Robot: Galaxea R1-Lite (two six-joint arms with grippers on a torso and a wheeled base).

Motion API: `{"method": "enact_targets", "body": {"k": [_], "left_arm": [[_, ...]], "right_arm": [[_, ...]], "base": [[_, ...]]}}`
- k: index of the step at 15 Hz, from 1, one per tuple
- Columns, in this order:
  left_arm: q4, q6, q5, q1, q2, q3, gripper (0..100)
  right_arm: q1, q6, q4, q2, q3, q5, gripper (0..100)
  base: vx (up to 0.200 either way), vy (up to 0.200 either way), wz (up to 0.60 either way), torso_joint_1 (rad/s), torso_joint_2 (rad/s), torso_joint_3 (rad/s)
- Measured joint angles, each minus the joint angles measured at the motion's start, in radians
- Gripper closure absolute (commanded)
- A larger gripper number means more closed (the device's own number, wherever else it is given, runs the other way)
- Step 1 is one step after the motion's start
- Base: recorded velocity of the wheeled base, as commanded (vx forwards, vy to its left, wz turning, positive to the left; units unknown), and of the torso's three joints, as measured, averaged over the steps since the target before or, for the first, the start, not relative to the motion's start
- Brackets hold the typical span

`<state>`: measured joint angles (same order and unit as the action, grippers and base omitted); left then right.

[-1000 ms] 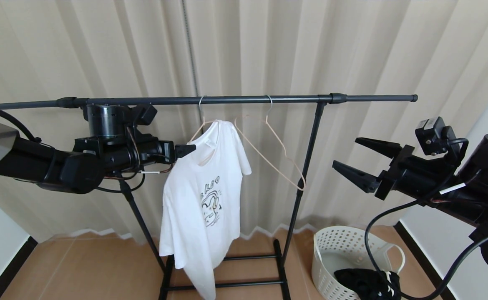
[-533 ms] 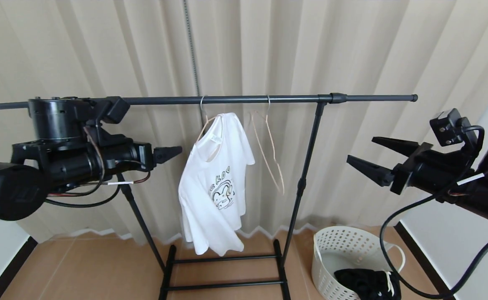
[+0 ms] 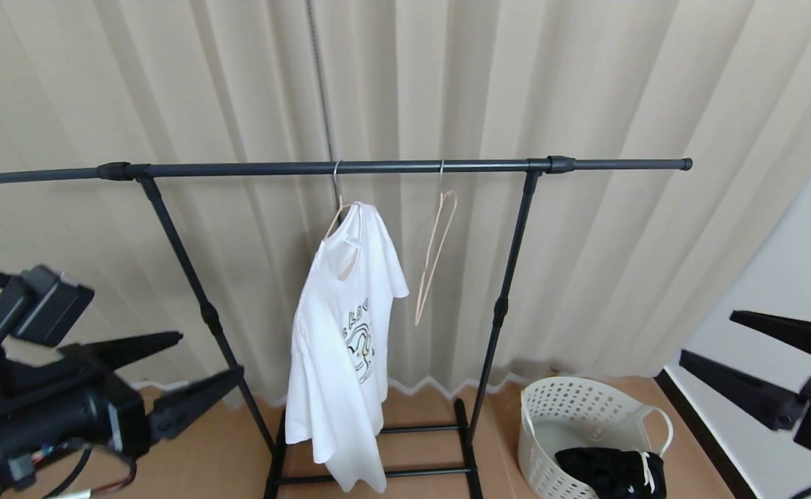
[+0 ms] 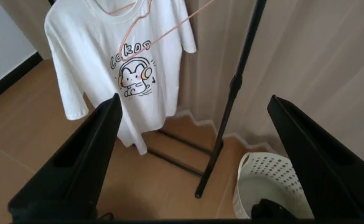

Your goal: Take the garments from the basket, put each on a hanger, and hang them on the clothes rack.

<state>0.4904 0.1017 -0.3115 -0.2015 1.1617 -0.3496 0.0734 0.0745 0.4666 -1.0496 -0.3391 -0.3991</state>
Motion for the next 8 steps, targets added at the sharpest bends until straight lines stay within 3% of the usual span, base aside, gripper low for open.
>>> {"method": "enact_targets", "body": {"k": [4,6,8], "left_arm": [[-0.001,0.041,0.11,-0.011,-0.245,0.259,0],[-0.005,0.043,0.183,-0.012,-0.346,0.322,0],[-0.088,0.044,0.222,-0.01,-0.443,0.343,0]], "right_arm": [[0.006,0.061,-0.083,0.296,0.289,0.107,0],[0.004,0.071,-0.232,0.45,0.321,0.161,0],[0.002,0.075,-0.39,0.606,0.326,0.21,0]], "base": [[0.0,0.0,0.0,0.0,0.0,0.0],[0.0,0.0,0.0,0.0,0.0,0.0],[0.0,0.0,0.0,0.0,0.0,0.0]]}}
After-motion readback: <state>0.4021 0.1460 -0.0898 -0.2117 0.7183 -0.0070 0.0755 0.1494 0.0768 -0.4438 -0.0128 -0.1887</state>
